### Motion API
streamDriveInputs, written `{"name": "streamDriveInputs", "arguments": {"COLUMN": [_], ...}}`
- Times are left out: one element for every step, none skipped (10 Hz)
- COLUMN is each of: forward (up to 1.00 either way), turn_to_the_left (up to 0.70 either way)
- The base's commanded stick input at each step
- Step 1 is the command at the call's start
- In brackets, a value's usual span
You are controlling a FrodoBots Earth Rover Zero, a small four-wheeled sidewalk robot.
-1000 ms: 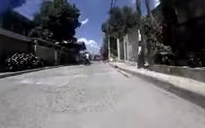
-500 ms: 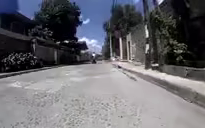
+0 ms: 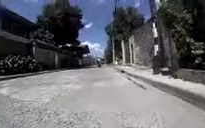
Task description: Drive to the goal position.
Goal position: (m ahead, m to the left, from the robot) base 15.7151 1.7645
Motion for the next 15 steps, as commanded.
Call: {"name": "streamDriveInputs", "arguments": {"forward": [1.0, 1.0, 1.0, 1.0, 1.0, 1.0, 1.0, 1.0, 1.0, 1.0, 1.0, 1.0, 1.0, 1.0, 1.0], "turn_to_the_left": [0.0, 0.0, 0.0, 0.0, 0.0, 0.0, 0.0, 0.0, 0.0, 0.0, 0.0, 0.0, 0.0, 0.0, 0.0]}}
